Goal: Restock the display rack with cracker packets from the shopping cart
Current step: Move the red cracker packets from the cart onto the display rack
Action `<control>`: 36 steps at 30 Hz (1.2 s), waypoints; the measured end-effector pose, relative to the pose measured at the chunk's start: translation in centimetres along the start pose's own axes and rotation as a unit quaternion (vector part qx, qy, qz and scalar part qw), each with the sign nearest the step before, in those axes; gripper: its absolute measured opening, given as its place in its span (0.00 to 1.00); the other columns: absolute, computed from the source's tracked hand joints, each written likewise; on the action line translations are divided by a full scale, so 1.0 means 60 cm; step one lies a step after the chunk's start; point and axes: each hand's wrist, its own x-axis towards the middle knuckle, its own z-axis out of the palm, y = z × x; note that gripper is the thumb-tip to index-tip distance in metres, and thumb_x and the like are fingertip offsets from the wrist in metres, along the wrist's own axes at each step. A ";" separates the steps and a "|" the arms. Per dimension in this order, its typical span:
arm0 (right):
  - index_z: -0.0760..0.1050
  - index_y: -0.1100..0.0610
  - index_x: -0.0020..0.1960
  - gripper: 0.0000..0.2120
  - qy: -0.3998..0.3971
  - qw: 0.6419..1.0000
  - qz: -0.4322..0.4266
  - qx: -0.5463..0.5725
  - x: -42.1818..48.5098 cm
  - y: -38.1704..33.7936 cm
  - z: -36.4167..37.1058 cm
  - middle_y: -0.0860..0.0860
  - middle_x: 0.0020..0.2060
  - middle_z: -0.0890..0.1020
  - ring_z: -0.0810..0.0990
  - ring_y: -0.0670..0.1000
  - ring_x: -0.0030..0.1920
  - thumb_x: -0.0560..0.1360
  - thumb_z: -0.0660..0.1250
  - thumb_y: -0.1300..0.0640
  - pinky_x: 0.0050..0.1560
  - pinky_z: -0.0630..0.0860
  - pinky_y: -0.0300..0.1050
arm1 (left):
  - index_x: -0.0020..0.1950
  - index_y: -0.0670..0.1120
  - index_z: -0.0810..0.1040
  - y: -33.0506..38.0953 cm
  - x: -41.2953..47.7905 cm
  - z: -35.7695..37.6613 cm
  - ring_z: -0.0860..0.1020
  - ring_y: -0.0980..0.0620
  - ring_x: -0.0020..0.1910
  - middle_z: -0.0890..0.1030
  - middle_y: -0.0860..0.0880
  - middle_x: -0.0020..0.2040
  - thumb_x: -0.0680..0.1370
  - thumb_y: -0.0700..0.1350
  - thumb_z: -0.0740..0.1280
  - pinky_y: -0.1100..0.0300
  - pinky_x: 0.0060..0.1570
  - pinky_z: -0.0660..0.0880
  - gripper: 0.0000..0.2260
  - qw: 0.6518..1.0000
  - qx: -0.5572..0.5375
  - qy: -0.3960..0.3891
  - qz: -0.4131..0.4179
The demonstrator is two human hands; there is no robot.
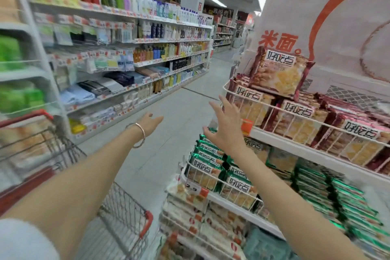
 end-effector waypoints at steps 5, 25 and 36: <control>0.65 0.53 0.74 0.34 -0.182 0.982 0.005 0.057 -0.102 -0.122 0.163 0.60 0.75 0.63 0.65 0.64 0.71 0.72 0.72 0.49 0.74 0.55 0.61 | 0.80 0.41 0.59 -0.236 -0.087 -0.048 0.62 0.40 0.77 0.61 0.42 0.80 0.82 0.60 0.60 0.47 0.75 0.61 0.33 0.987 0.037 0.029 -0.156; 0.63 0.55 0.76 0.32 -0.672 0.720 -0.166 0.049 -0.207 -0.396 0.659 0.57 0.72 0.70 0.70 0.59 0.70 0.77 0.70 0.49 0.71 0.66 0.59 | 0.76 0.38 0.66 -0.653 -0.194 -0.057 0.68 0.40 0.74 0.70 0.39 0.74 0.82 0.60 0.57 0.52 0.72 0.65 0.32 0.865 -0.125 0.101 -0.475; 0.62 0.60 0.76 0.26 -0.776 0.616 -0.027 0.134 -0.174 -0.478 0.931 0.62 0.63 0.77 0.78 0.62 0.62 0.81 0.66 0.56 0.58 0.76 0.53 | 0.76 0.38 0.66 -0.833 -0.176 0.019 0.70 0.38 0.72 0.71 0.37 0.74 0.82 0.55 0.60 0.44 0.71 0.70 0.28 0.641 -0.336 0.275 -0.633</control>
